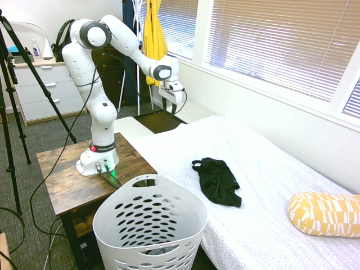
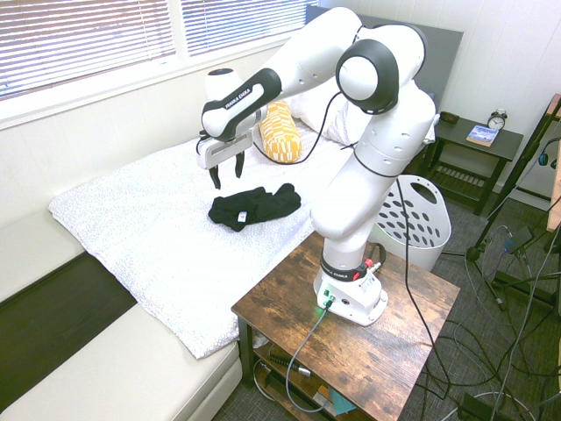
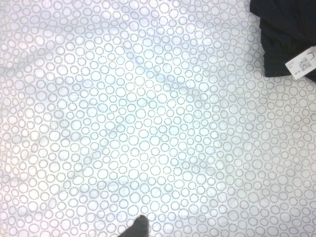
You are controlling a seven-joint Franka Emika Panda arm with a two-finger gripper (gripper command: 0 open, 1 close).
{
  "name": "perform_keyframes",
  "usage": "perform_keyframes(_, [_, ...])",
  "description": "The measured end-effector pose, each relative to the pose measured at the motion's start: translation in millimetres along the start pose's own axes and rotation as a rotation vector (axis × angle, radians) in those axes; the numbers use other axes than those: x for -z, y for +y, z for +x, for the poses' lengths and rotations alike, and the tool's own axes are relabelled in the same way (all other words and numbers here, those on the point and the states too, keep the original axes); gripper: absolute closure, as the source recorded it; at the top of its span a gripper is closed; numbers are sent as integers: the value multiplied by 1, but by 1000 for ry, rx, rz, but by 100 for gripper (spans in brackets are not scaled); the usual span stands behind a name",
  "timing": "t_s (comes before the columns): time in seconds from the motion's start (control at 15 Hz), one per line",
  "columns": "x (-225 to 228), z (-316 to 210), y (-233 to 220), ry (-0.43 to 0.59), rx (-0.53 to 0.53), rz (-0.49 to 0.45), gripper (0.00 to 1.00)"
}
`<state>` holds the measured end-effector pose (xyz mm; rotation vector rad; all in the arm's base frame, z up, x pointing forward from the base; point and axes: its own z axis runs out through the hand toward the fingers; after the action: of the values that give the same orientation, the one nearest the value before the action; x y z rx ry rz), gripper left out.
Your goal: Put my clothes in the laundry bag
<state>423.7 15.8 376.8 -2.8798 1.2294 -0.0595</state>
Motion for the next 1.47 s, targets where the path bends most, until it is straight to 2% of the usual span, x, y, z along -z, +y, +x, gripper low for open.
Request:
perform_keyframes(0.47, [-3, 4, -2, 11, -7, 18, 0])
perform_keyframes(0.73, [-24, 36, 2, 62, 13, -24, 0])
perform_keyframes(1.13, [-95, 120, -11, 108, -12, -119, 0])
perform_keyframes(1.47, [-179, 180, -28, 47, -30, -151, 0])
